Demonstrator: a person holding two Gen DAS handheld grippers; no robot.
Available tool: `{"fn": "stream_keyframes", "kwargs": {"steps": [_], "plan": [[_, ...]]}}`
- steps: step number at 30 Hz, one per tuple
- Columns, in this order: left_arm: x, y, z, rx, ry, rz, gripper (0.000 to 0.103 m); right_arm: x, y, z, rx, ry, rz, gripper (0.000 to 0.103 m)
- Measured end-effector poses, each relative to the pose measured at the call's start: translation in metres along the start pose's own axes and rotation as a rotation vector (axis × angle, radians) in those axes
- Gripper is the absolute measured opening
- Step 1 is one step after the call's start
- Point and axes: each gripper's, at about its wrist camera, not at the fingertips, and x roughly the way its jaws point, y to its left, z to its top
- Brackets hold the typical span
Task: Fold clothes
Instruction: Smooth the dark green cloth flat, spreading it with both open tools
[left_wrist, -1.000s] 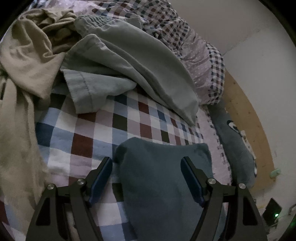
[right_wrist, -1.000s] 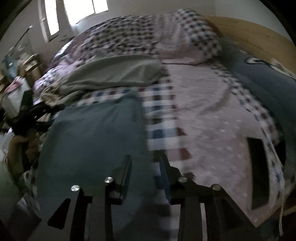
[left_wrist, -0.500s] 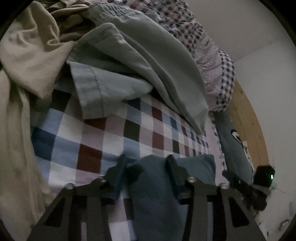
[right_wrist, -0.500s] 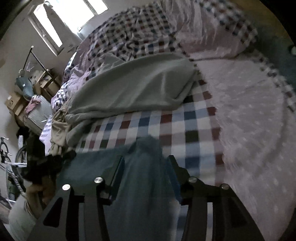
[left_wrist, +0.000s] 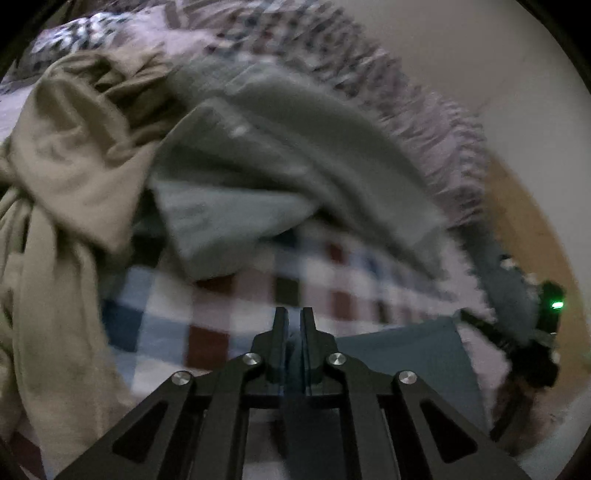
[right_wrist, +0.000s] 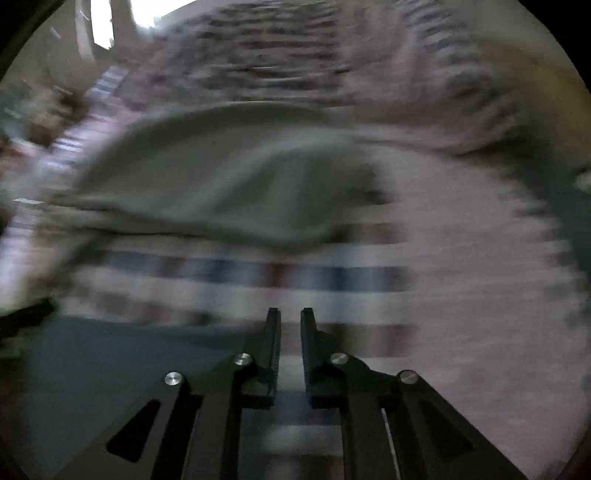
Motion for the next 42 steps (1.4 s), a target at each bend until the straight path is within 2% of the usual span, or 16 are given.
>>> {"fn": "stream_keyframes", "kwargs": {"steps": [1,2,4,6,7,8,9,11,13,16,20,23,32,35,39,42], "plan": [[0.0,0.004,0.0,-0.014,0.003,0.014,0.01,-0.002,-0.003,0.0,0.021,-0.002,-0.038,0.014],[-0.005,0.004,0.002,-0.014,-0.007,0.025,0.015,-0.009,-0.006,-0.001,0.051,-0.011,-0.021,0.014],[-0.021,-0.003,0.006,0.029,-0.06,0.071,0.034,-0.029,0.002,-0.005,0.064,-0.05,0.026,0.014],[-0.039,-0.017,0.008,0.077,-0.115,0.046,0.06,-0.049,0.014,-0.008,0.055,-0.088,0.079,0.017],[-0.047,-0.027,0.007,0.109,-0.137,0.023,0.065,-0.058,0.024,-0.01,0.044,-0.105,0.114,0.022],[-0.05,-0.037,0.006,0.147,-0.143,0.01,0.073,-0.061,0.034,-0.011,0.034,-0.108,0.138,0.038],[-0.051,-0.048,0.002,0.19,-0.143,-0.001,0.077,-0.063,0.044,-0.012,0.02,-0.109,0.163,0.043],[-0.053,-0.07,-0.006,0.276,-0.136,-0.018,0.077,-0.056,0.068,-0.014,-0.041,-0.09,0.207,0.043],[-0.042,-0.086,-0.018,0.348,-0.103,-0.016,0.077,-0.044,0.083,-0.016,-0.087,-0.063,0.21,0.043],[-0.014,-0.098,-0.034,0.428,-0.013,0.04,0.077,-0.023,0.099,-0.022,-0.145,-0.017,0.21,0.043],[0.018,-0.091,-0.053,0.491,0.084,0.107,0.077,0.005,0.092,-0.034,-0.172,0.041,0.162,0.043],[0.018,-0.092,-0.06,0.524,0.063,0.12,0.078,0.012,0.084,-0.044,-0.162,0.02,0.204,0.044],[0.021,-0.095,-0.065,0.561,0.029,0.145,0.08,0.009,0.087,-0.048,-0.173,-0.001,0.201,0.047],[0.02,-0.093,-0.067,0.56,0.024,0.144,0.08,-0.007,0.087,-0.051,-0.174,-0.014,0.179,0.048],[0.019,-0.092,-0.068,0.559,0.02,0.144,0.081,-0.035,0.091,-0.06,-0.093,-0.036,0.192,0.052],[0.02,-0.092,-0.068,0.558,0.019,0.14,0.081,-0.057,0.103,-0.078,-0.115,-0.045,0.206,0.052]]}}
